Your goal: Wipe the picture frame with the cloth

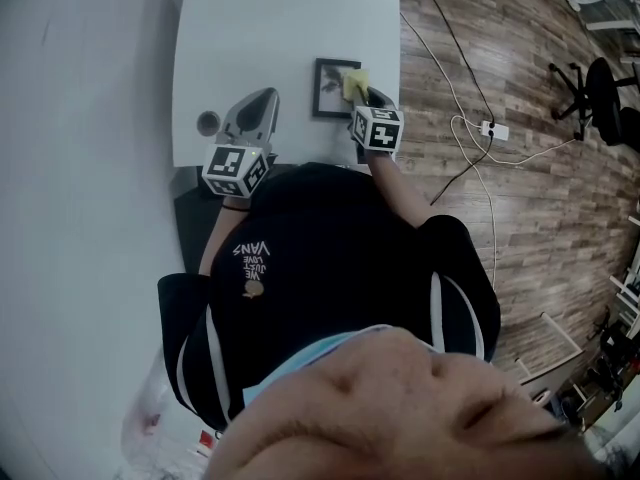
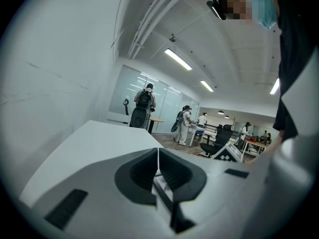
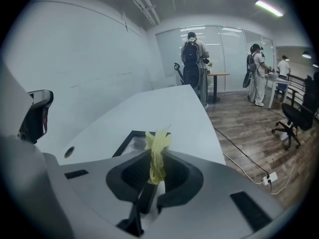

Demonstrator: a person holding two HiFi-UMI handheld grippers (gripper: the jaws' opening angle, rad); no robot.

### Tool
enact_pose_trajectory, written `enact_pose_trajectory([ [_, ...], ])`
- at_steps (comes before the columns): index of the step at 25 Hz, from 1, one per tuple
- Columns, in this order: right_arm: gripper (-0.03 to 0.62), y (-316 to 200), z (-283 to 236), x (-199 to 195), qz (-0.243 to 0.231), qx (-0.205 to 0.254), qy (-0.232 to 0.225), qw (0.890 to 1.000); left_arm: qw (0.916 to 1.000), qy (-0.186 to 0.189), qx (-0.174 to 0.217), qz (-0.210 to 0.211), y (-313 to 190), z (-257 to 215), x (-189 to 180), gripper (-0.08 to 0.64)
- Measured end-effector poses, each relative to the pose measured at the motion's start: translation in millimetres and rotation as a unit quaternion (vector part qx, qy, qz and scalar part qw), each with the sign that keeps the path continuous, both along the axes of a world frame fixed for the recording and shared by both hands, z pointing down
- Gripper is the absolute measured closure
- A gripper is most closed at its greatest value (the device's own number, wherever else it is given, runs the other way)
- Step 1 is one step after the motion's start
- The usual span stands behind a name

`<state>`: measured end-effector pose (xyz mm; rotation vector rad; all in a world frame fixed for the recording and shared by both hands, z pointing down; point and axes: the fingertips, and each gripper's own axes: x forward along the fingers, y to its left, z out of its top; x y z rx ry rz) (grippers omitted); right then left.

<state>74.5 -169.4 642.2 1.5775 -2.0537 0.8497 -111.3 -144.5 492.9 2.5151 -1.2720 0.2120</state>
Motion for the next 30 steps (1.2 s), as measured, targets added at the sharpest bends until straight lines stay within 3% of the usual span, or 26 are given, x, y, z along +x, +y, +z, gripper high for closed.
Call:
enact_pose_trajectory([
  [18,0.546,11,-11,28,0.03,0.008,-0.001,1.0,0.9999,0.006,-0.002,0.009,8,1,13,0.543],
  [30,0.546,9,-30,-44,-0.051,0.015,-0.057,0.997,0.9999,0.0,-0.005,-0.016,15,0,-2,0.543],
])
